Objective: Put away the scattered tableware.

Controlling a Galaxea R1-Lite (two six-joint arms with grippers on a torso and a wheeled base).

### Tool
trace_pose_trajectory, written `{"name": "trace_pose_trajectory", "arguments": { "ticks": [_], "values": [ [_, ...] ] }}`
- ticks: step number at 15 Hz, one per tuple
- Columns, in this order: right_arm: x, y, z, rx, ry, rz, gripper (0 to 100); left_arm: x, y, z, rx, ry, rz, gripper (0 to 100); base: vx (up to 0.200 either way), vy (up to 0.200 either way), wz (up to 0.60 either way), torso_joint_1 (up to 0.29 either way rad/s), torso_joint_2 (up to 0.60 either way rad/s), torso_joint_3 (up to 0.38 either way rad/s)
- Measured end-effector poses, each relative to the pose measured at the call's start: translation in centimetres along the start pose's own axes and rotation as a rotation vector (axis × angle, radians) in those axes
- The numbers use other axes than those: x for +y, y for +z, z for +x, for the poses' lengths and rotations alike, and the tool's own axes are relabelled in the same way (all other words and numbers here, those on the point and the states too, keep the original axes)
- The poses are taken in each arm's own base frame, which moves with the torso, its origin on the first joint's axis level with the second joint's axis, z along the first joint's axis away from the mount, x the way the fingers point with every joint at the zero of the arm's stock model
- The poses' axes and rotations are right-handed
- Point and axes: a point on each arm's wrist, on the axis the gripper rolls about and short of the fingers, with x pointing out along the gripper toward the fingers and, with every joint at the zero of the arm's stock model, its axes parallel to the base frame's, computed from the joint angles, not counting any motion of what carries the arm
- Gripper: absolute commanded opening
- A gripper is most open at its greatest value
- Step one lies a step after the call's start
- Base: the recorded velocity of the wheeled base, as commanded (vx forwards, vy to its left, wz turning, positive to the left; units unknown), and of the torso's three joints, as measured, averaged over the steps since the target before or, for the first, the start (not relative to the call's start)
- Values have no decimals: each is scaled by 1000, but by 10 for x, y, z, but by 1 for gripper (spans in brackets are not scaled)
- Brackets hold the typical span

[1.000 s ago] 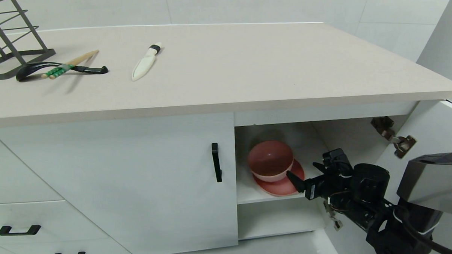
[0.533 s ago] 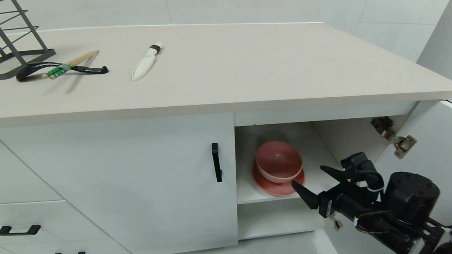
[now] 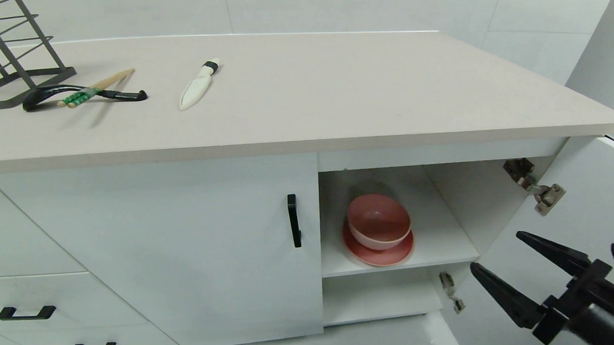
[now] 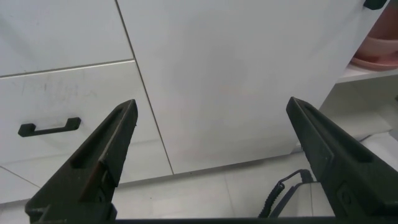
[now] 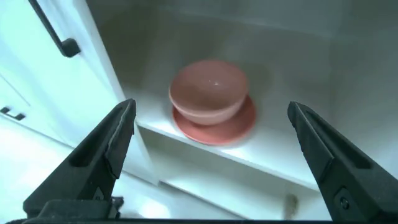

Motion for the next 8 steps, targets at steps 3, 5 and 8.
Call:
{"name": "trace_pose_trajectory", "arguments": {
  "ticks": [3,5,8],
  "values": [
    [-4,-8,-32,154,-35,9,100,0,0,0,0,0,1,100,0,0,0,0,0,0],
    [-7,-15,-63,253,-89,43,100,0,0,0,0,1,4,100,0,0,0,0,0,0],
    [-2,-22,-115,231,-163,75,100,0,0,0,0,-1,8,100,0,0,0,0,0,0]
  ]
}}
